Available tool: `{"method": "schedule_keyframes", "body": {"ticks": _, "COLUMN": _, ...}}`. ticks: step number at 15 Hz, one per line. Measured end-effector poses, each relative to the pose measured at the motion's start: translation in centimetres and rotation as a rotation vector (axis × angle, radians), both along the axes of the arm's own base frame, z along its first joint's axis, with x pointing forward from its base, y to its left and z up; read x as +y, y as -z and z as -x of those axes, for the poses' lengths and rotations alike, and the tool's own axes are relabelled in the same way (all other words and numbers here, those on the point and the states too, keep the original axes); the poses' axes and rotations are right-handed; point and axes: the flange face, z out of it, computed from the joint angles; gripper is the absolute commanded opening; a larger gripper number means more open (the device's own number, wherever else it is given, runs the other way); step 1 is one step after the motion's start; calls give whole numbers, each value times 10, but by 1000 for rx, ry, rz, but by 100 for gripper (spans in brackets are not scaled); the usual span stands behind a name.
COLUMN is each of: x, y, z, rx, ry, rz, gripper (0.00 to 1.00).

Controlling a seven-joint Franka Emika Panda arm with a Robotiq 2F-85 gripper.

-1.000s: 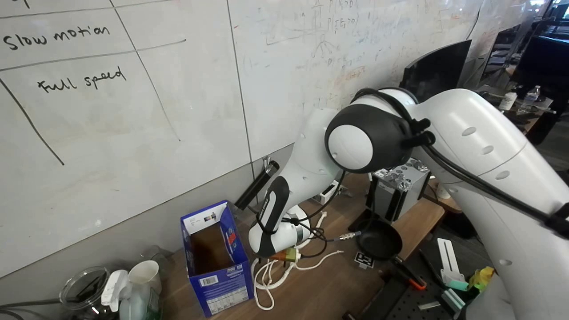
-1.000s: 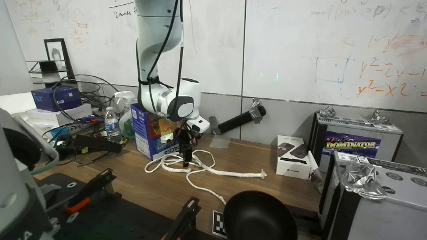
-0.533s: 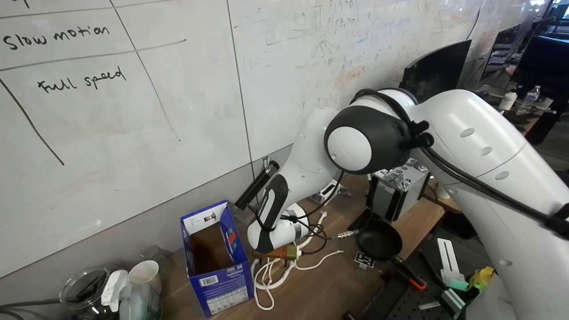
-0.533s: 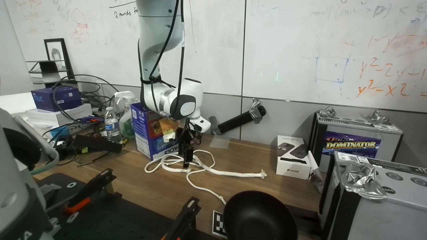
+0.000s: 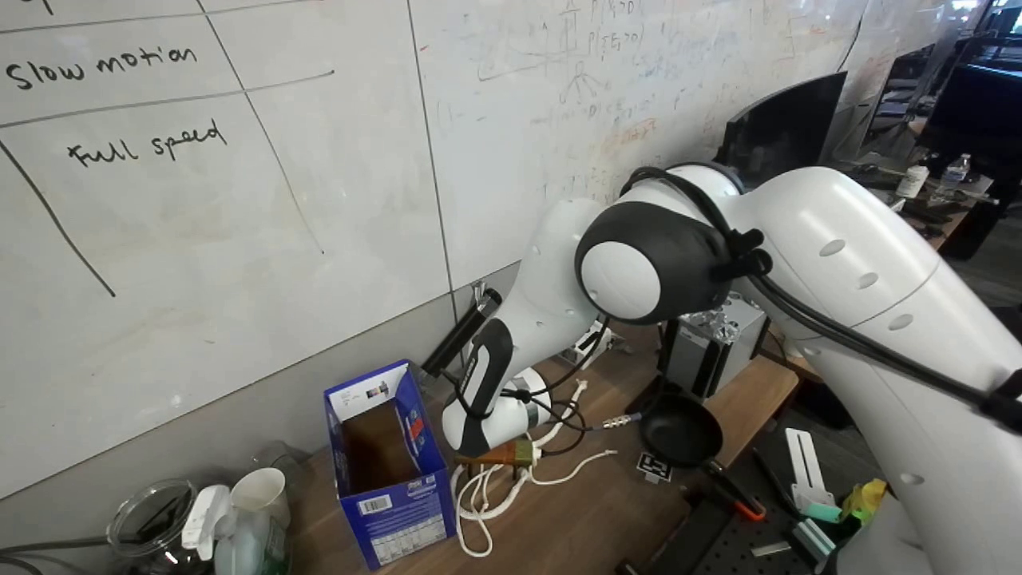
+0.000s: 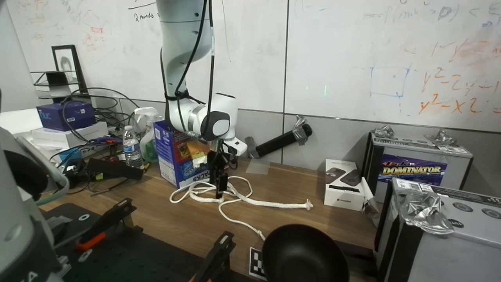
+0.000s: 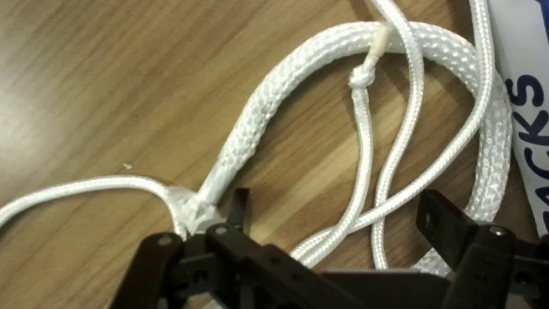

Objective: Put the ropes in the box one at a time

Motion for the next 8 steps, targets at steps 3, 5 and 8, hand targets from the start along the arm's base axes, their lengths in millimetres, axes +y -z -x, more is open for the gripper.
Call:
{"method": "schedule_keyframes", "body": {"ticks": 3, "x": 1, "y": 3, "z": 1, "rx": 2, "ry": -6, "rz": 7, "gripper": 100}}
{"method": "schedule_keyframes", "body": {"ticks": 5, "x": 2, "y": 4, "z": 1, "rx": 2, "ry": -8, "rz": 8, "gripper": 100}}
{"method": "schedule_keyframes", "body": {"ticks": 8, "x": 2, "y": 4, "z": 1, "rx": 1, "ry": -10, "rz": 9, "gripper": 75}}
